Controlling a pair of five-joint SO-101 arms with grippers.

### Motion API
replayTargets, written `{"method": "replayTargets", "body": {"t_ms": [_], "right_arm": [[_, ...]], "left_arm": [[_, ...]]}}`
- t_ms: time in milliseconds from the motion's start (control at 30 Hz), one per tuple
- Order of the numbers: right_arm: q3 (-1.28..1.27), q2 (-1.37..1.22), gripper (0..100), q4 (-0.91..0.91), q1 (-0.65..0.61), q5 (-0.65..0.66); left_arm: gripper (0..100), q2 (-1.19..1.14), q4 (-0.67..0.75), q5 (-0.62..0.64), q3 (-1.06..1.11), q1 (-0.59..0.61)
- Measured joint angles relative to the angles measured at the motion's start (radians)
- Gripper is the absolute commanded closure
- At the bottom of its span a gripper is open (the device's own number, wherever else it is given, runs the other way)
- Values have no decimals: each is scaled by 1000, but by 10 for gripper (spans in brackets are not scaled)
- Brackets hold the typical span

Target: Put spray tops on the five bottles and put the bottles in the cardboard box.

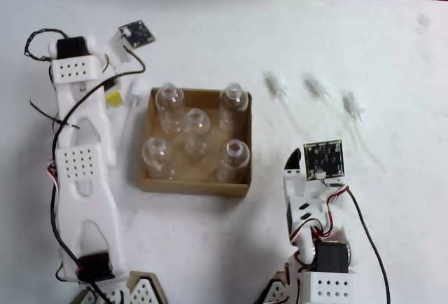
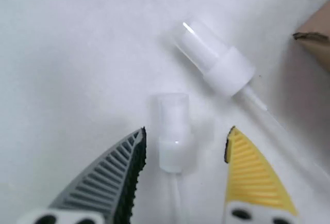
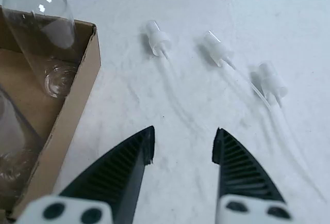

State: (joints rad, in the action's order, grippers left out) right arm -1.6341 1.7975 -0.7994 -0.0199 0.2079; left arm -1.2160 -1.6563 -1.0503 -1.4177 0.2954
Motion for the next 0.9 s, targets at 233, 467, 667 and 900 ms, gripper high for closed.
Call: {"method": "replayTargets", "body": {"t_ms": [233,467,667,900], "right_arm": [[0,0,834,0,0,0],[0,0,834,0,0,0],[0,0,834,0,0,0],[0,0,834,0,0,0]], "left_arm": [[759,-60,58,0,0,0],[870,-81,60,-57,-3,-3],[904,-86,-32,-114,-11,-8],[975,-80,-74,-115,-11,-5]]}}
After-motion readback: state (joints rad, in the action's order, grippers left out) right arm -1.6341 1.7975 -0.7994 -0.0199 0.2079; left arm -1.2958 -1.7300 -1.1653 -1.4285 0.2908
